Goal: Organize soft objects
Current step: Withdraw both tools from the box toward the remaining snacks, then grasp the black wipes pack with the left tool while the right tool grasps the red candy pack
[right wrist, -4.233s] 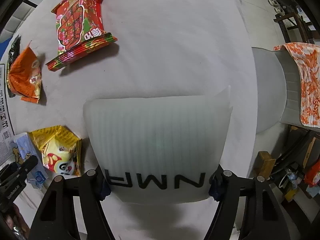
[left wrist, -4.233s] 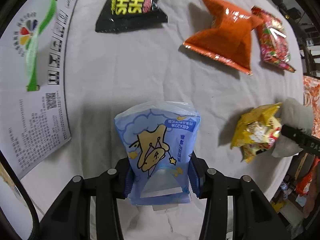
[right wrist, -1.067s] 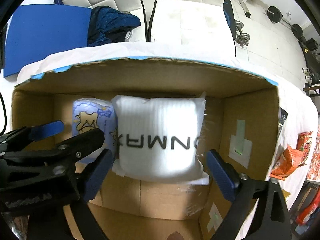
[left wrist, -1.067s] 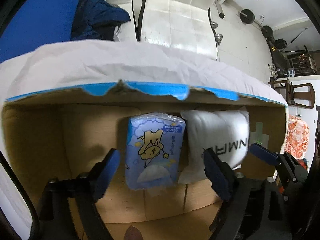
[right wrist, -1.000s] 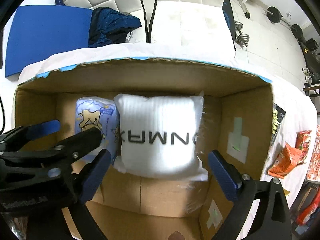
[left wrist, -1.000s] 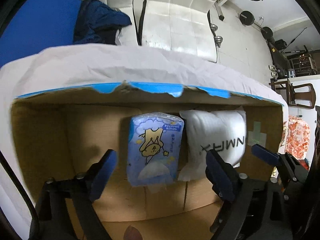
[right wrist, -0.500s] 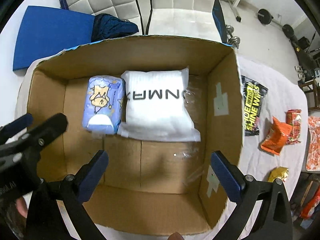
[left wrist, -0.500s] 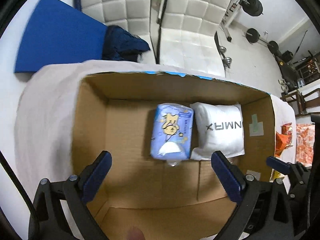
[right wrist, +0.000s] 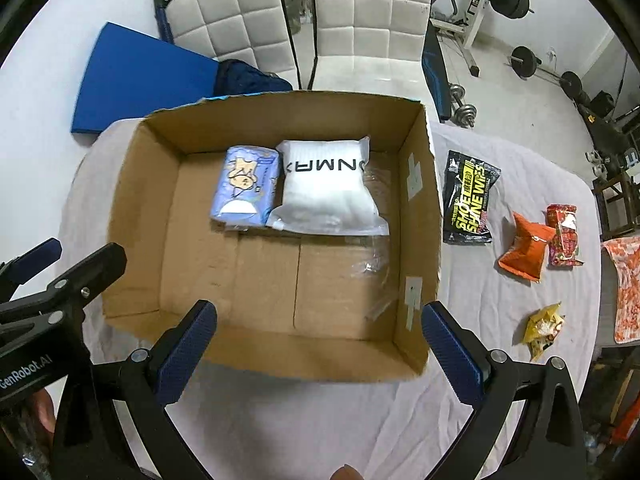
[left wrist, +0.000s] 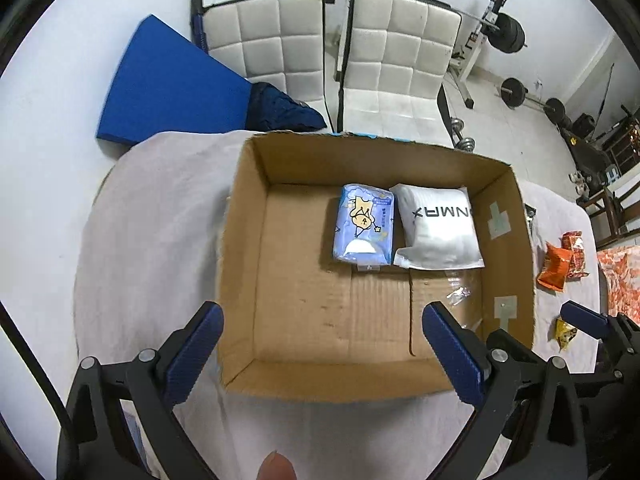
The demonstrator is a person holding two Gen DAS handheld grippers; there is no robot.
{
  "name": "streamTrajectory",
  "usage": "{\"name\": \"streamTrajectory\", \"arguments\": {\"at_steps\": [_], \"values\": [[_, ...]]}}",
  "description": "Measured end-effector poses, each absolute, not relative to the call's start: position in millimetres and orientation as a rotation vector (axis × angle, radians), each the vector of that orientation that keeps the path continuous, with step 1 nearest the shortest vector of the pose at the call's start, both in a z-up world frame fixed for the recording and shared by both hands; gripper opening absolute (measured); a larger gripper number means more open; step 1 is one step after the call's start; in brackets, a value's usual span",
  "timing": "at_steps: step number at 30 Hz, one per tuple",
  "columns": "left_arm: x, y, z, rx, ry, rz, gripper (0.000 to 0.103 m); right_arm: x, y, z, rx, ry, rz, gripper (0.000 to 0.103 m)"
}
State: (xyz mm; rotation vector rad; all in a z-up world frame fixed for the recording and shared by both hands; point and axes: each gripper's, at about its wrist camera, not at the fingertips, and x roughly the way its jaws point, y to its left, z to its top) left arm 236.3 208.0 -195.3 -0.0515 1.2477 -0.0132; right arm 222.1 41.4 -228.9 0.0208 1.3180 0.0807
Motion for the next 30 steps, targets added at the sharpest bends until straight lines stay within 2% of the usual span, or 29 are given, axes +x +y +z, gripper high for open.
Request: {"name": "streamTrajectory", "arguments": {"at_steps": [9, 14, 23, 30], "values": [[208.9, 197.2, -160.4, -0.071, 1.202, 0.012, 0.102, 196.1, 19.6, -200.5, 0.067, 1.287, 0.128, 0.103], [205.0, 163.4, -140.9, -0.056, 1.18, -0.007, 0.102, 187.7, -35.3, -186.8, 0.137, 1.29, 0.122, 0.103], [236.0, 24.0, -129.2, -0.009, 1.204, -0.198, 0.102, 197.9, -218.7, -171.4, 0.185, 1.287, -0.065, 0.103], [307.1, -91.0, -171.3, 0.065, 1.339, -0.294, 0.102, 237.8, -344.7, -193.5, 0.218, 1.27, -0.184, 0.103]]}}
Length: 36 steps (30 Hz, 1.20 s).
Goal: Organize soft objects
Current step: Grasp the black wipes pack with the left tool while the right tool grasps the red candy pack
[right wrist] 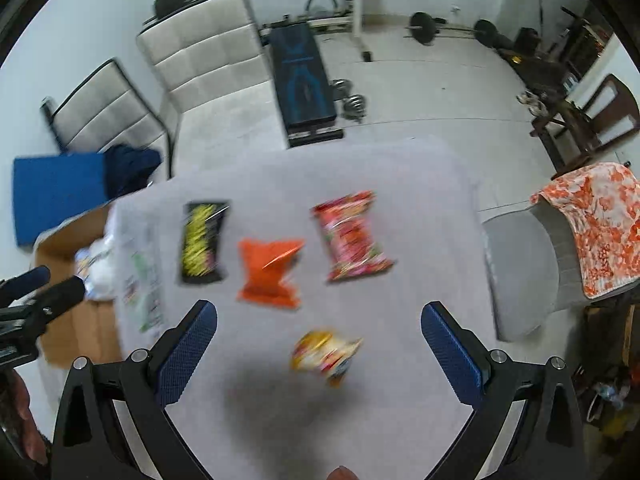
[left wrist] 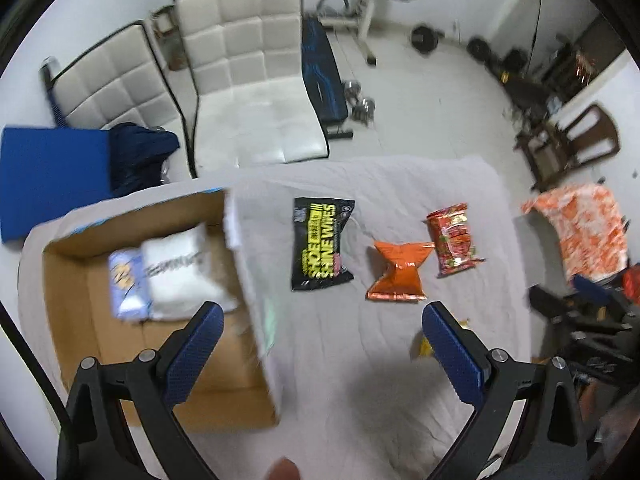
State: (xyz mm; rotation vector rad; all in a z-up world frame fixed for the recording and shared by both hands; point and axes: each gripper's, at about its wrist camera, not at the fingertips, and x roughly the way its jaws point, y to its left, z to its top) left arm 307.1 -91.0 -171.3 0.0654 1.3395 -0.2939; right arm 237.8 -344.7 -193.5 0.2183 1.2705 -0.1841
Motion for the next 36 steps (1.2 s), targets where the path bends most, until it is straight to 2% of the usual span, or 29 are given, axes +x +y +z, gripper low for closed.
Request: {"name": "streamTrajectory", "arguments": {"at_steps": [6, 9, 11, 14, 18, 21, 25, 29, 36], "values": [[368.9, -139.0, -260.9, 0.071, 1.535, -0.296, 0.102, 283.3, -405.3, -257.8, 0.348, 1.363, -0.15, 0.103], [391.8, -148.4, -307.4, 0.088, 1.603, -0.265, 0.09, 304.9, -416.9, -298.1, 0.363, 1.415, -0.139, 0.102], [400.9, -149.4, -336.2, 0.103, 1.65, -0.237, 0.077, 318.4, -416.7, -325.9, 0.371, 1.462, -0.127, 0.095], [409.4, -151.3, -374.6, 0.123, 1.724, -0.208, 0.074, 332.6, -416.1, -361.3, 0.377, 1.531, -0.117, 0.09], [409.8, -155.4, -400.4, 0.17, 1.772, -0.209, 0.074, 341.4, -411.1, -394.4, 0.381, 1.589, -0.109, 0.082], [409.7, -158.6, -401.5, 0.184, 1.761, -0.216, 0.073, 344.3, -406.0, -411.5, 0.366, 1.619, -0.112, 0.077], [412.6, -156.7, -398.2, 0.182, 1.744, -0.204, 0.053, 345.1, -399.7, -422.0, 0.323, 1.632, -0.157, 0.068], [412.7, -147.4, -393.9, 0.169, 1.733, -0.213, 0.049, 341.2, -392.0, -422.6, 0.269, 1.637, -0.204, 0.051], [395.3, -150.3, -373.8, 0.171, 1.656, -0.193, 0.047, 331.6, -388.9, -417.3, 0.302, 1.639, -0.219, 0.047]]}}
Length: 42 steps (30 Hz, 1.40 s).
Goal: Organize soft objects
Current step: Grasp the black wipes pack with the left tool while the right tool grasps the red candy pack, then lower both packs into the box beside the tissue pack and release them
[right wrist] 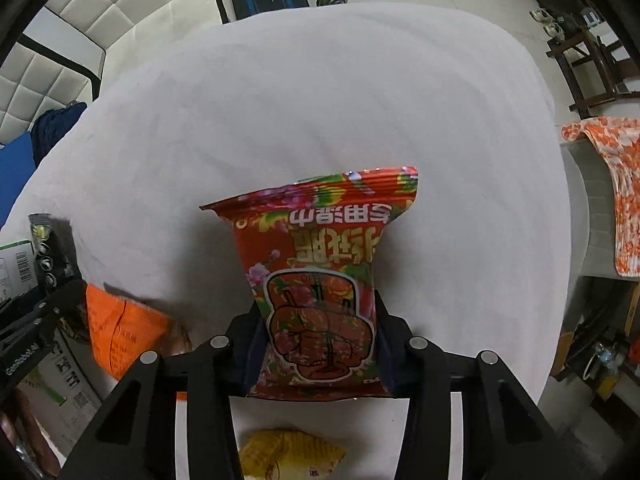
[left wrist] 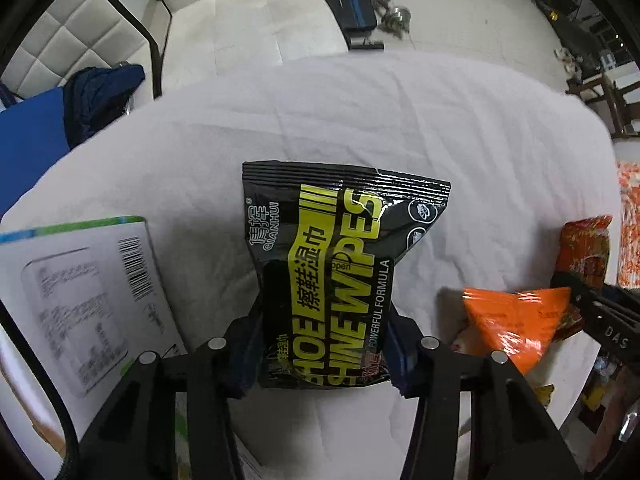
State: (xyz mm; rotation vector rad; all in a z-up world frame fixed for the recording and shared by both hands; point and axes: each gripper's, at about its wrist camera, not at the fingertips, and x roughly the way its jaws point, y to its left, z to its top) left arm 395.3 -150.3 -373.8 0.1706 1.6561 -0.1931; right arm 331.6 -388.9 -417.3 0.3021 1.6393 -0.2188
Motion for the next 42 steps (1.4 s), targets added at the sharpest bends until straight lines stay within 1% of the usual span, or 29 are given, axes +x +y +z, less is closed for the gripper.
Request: {"name": "streamTrajectory", "arguments": {"at_steps": [6, 14, 17, 21, 24, 31, 36, 42], "values": [[376.4, -144.4, -324.9, 0.122, 1.559, -0.217, 0.048, 311.0, -389.3, -383.6, 0.314, 1.571, -0.237, 0.047], [339.9, -128.6, -235.7, 0.05, 1.4, -0.276, 0.048, 284.8, -378.9, -293.6, 0.3, 1.456, -0.173, 0.047], [325.2, -116.2, -202.5, 0.02, 1.356, -0.295, 0.048, 274.0, -351.0, -262.2, 0.298, 1.424, -0.118, 0.047], [303.0, -86.6, -172.5, -0.022, 1.311, -0.306, 0.048, 258.4, -300.2, -231.5, 0.29, 1.398, -0.026, 0.047], [290.9, -57.2, -160.5, -0.061, 1.304, -0.313, 0.048, 249.0, -257.6, -218.6, 0.292, 1.393, 0.047, 0.047], [270.0, 29.4, -153.6, -0.094, 1.302, -0.255, 0.048, 243.4, -152.2, -208.4, 0.301, 1.403, 0.196, 0.047], [262.8, 101.2, -150.4, -0.109, 1.306, -0.169, 0.048, 247.3, -88.3, -217.7, 0.272, 1.432, 0.261, 0.047], [267.5, 158.2, -173.9, -0.125, 1.36, -0.103, 0.048, 259.1, -29.9, -243.6, 0.236, 1.484, 0.289, 0.047]]}}
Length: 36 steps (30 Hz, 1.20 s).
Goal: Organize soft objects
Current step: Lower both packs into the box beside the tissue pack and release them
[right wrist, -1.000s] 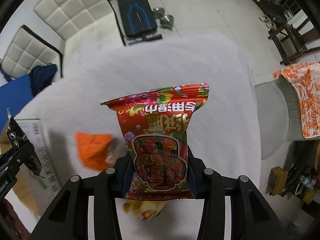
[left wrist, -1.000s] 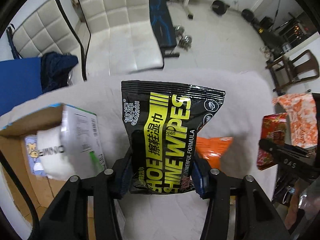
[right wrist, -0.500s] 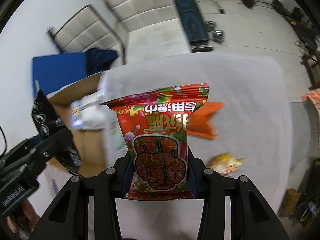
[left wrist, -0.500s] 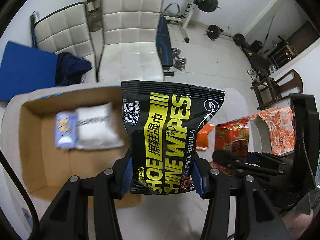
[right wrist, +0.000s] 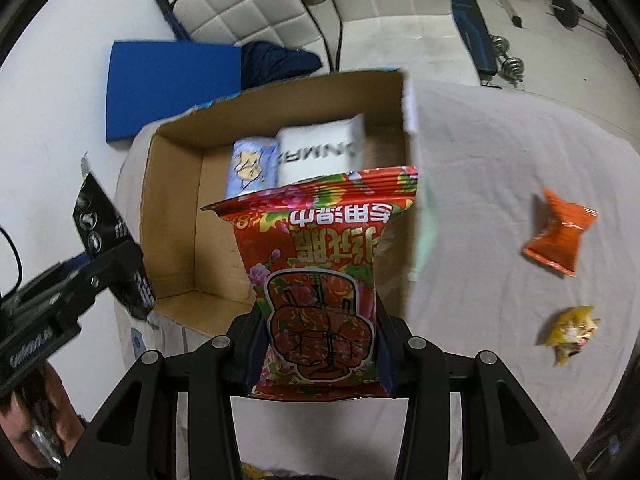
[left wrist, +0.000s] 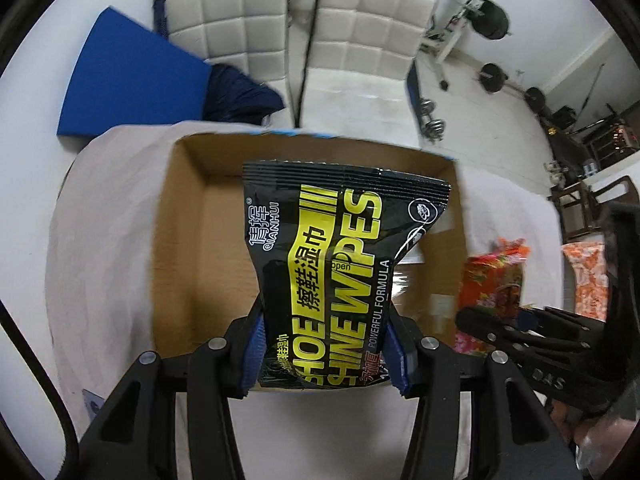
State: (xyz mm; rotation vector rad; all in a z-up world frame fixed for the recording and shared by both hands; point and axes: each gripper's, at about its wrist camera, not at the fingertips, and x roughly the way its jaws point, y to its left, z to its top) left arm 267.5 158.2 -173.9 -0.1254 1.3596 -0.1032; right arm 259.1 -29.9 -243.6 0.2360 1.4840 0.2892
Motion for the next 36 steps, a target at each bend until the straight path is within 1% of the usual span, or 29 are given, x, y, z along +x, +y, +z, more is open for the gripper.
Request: {"name": "streamTrajectory", "arguments": {"at_steps": [9, 15, 20, 24, 30, 34, 36], "values": [[313.1, 210.1, -249.7, -0.11, 1.495, -0.018, 0.048, 275.5, 1.9, -301.8, 0.212, 1.574, 0.224, 0.047], [350.2, 222.9, -298.2, -0.152, 1.585, -0.013, 0.048, 282.8, 5.0, -335.2, 0.213, 1.622, 0.179, 0.047], [372.2, 225.4, -323.6, -0.127, 1.625, -0.003, 0.048, 282.1, 11.1, -355.4, 0.202, 1.649, 0.153, 0.047], [385.0, 228.4, -340.0, -0.135, 1.658, 0.001, 0.049, 280.7, 20.0, -374.1, 0.174, 1.687, 0.146, 0.047], [387.6, 221.5, -347.8, -0.067, 1.672, -0.006, 0.05, 275.9, 24.0, -393.5, 0.174, 1.72, 0.131, 0.048], [388.7, 224.8, -350.5, -0.081, 1.697, -0.019, 0.05, 275.0, 25.5, -398.7, 0.166, 1.725, 0.122, 0.049], [390.3, 226.9, -351.7, -0.097, 1.707, -0.025, 0.05, 276.0, 26.6, -397.0, 0.167, 1.717, 0.121, 0.053]]}}
